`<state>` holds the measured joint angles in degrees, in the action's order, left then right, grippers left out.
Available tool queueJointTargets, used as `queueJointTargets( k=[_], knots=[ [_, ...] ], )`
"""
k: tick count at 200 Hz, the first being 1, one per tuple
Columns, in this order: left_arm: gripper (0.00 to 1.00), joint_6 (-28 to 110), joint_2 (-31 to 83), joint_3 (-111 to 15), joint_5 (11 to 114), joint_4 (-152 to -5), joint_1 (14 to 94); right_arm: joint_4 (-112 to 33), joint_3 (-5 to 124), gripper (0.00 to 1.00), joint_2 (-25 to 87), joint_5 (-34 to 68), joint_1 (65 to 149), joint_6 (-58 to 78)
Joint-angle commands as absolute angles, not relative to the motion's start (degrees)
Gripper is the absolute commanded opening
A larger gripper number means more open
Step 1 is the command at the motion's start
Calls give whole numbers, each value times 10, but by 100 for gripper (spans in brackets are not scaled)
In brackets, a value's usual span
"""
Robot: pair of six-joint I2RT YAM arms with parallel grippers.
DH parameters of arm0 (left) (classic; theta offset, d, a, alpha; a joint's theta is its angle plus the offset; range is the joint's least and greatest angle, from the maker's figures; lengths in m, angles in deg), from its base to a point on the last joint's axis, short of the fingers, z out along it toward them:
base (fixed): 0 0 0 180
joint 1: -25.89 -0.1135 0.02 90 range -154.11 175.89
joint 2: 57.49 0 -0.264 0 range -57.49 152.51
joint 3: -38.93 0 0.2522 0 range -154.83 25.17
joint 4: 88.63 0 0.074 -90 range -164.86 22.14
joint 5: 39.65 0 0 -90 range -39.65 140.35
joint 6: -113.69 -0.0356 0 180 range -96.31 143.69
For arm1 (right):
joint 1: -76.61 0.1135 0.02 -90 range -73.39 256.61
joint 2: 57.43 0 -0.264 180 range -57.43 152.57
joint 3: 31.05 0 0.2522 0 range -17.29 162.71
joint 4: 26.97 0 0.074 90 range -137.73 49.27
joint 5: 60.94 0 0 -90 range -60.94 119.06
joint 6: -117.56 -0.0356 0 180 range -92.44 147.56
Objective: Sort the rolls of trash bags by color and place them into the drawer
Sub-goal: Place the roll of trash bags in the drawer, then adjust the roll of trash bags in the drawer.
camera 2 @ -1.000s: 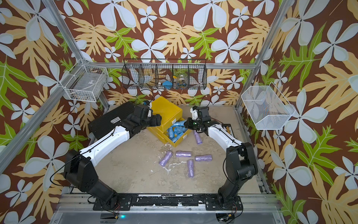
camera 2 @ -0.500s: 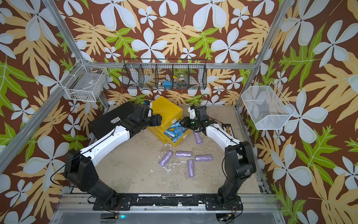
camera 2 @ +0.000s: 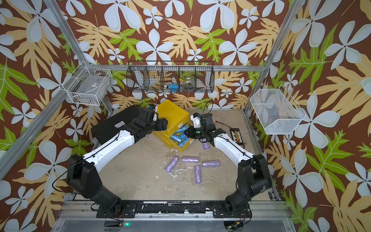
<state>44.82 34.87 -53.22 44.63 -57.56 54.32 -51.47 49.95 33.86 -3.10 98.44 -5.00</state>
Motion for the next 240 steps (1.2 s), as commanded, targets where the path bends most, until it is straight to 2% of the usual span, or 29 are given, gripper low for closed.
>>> queueJointTargets(
  k=[1, 26, 69, 92, 127, 178, 198, 240],
  knots=[
    [88, 438, 349, -534, 466, -560, 543, -506, 492, 13, 346, -29, 988, -48],
    [88, 438, 349, -533, 467, -560, 543, -518, 501, 13, 373, -15, 988, -35],
    [88, 438, 353, -532, 467, -558, 543, -583, 555, 13, 412, 102, 986, 7],
    [88, 437, 352, -533, 467, -559, 543, -594, 565, 14, 417, 126, 980, 12],
    [88, 438, 355, -538, 469, -557, 542, -570, 556, 17, 388, 76, 980, 8],
    [87, 440, 361, -546, 473, -554, 542, -573, 564, 30, 299, 52, 975, 4],
    [87, 440, 359, -550, 473, -553, 542, -584, 548, 28, 272, 50, 950, 13],
    [86, 440, 360, -553, 478, -550, 542, -564, 445, 15, 253, 35, 879, 31]
  ],
)
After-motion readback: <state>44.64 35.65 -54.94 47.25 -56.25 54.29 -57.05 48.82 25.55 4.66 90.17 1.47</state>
